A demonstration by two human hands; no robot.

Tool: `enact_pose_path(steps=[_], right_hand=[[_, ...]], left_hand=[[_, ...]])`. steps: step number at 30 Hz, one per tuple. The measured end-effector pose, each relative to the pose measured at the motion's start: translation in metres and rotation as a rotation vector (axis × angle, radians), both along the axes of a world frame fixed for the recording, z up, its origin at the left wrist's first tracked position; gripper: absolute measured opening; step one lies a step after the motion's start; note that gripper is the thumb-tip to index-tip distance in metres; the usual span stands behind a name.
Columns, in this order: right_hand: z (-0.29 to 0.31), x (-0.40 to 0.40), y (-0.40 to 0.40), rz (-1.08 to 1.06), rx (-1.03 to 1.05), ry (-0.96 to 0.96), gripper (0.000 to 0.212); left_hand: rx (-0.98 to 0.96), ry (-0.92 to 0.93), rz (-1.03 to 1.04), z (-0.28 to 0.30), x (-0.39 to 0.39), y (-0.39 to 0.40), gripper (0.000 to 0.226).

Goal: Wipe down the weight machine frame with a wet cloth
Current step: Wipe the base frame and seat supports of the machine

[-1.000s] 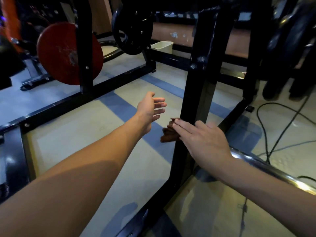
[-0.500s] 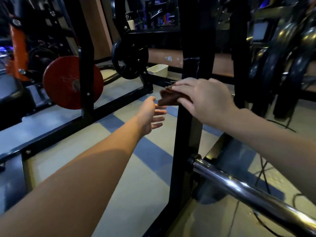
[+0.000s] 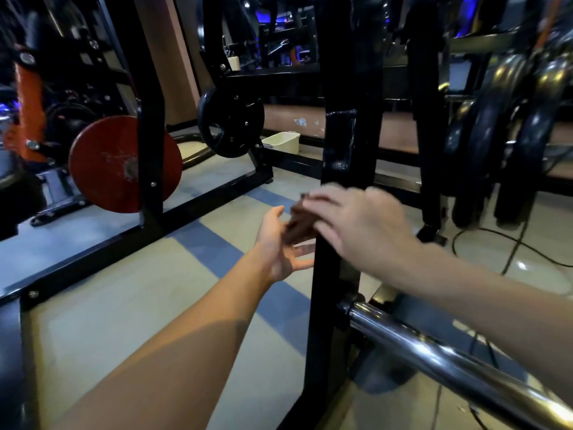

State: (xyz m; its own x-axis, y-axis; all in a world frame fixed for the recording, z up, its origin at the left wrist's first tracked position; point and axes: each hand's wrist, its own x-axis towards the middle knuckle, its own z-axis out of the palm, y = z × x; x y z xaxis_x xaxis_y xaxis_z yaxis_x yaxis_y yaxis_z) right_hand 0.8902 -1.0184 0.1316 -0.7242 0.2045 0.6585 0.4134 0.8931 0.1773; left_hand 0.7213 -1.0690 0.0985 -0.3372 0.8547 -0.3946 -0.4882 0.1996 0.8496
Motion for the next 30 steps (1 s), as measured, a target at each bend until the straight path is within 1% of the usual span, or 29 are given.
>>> enact_pose_path(steps=[3,5,7,10,13,14,15,17,19,21,22,25,27,29,30], right_hand=[[0.059,0.002,0.018,-0.114,0.007,0.277,0.037],[0.072,0.008,0.025,-0.124,-0.017,0.341,0.037],[0.064,0.008,0.023,-0.130,0.054,0.321,0.038],[0.032,0.006,0.014,-0.152,0.151,0.182,0.038],[0.004,0.005,0.001,-0.082,0.168,0.040,0.035],[0.005,0.006,0.002,-0.067,0.157,0.025,0.034],[0.014,0.006,0.006,-0.070,0.151,0.049,0.034],[0.047,0.004,0.016,-0.121,0.141,0.186,0.034],[0.081,0.003,0.026,-0.194,0.088,0.312,0.034],[0.091,0.001,0.028,-0.182,0.023,0.362,0.033],[0.086,0.000,0.026,-0.167,0.029,0.362,0.034],[0.050,0.001,0.016,-0.121,0.067,0.245,0.035],[0.024,0.001,0.008,-0.080,0.078,0.118,0.035],[0.014,0.002,0.004,-0.031,0.067,0.040,0.033],[0.019,0.003,0.006,-0.024,0.054,0.050,0.033]], left_hand=[[0.032,-0.034,-0.069,0.003,0.004,-0.003,0.070],[0.037,-0.018,-0.094,0.001,0.007,-0.005,0.073],[0.043,0.005,-0.111,-0.003,0.010,-0.007,0.073],[0.070,0.006,-0.099,-0.003,0.014,-0.013,0.070],[0.104,0.063,-0.050,0.002,0.018,-0.016,0.051],[0.103,0.067,-0.042,0.003,0.018,-0.016,0.050],[0.091,0.060,-0.044,0.003,0.018,-0.016,0.054],[0.057,0.050,-0.061,0.003,0.017,-0.016,0.065],[0.032,0.059,-0.071,0.002,0.017,-0.016,0.068],[0.016,0.077,-0.063,0.003,0.017,-0.016,0.068],[0.010,0.092,-0.062,0.002,0.017,-0.015,0.068],[0.003,0.112,-0.057,0.002,0.016,-0.013,0.065],[0.013,0.133,-0.035,0.002,0.015,-0.012,0.056],[0.042,0.148,-0.041,0.001,0.016,-0.013,0.049],[0.036,0.143,-0.052,0.000,0.015,-0.012,0.052]])
